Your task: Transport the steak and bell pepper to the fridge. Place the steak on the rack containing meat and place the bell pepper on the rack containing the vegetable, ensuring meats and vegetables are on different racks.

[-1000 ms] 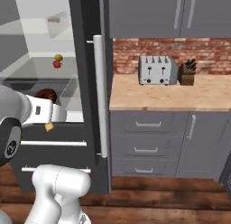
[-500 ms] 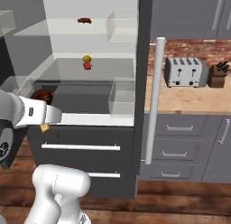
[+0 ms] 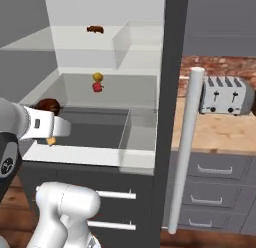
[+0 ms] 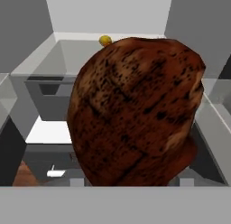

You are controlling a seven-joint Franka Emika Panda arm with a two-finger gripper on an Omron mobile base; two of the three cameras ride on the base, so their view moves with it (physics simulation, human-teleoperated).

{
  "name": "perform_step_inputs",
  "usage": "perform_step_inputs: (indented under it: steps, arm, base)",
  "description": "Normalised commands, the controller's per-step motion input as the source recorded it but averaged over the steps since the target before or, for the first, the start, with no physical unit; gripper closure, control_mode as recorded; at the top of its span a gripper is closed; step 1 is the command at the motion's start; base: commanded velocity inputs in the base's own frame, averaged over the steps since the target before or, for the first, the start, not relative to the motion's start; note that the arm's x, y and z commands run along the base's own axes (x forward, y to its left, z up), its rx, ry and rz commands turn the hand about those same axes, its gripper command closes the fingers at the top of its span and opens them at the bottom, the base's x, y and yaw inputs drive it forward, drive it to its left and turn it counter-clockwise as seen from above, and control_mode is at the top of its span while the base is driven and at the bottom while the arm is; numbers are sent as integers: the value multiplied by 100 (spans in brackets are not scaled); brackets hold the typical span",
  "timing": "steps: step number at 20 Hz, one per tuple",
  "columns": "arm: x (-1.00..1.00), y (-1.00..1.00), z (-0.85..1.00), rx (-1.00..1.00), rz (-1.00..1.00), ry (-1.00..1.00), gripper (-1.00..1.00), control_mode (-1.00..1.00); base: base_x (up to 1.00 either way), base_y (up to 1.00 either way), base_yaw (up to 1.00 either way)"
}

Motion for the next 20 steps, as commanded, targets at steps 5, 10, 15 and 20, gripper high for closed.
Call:
perform_step_inputs:
  steps: [5, 10, 15, 20]
  arm:
    - [0, 0, 0, 0, 0, 0, 100, 100]
    - [0, 0, 0, 0, 0, 0, 100, 100]
    - [0, 0, 0, 0, 0, 0, 100, 100]
    - [0, 0, 0, 0, 0, 0, 100, 100]
  base:
    - [100, 2, 6]
    - [96, 17, 0]
    - [48, 13, 2]
    - [16, 0, 15]
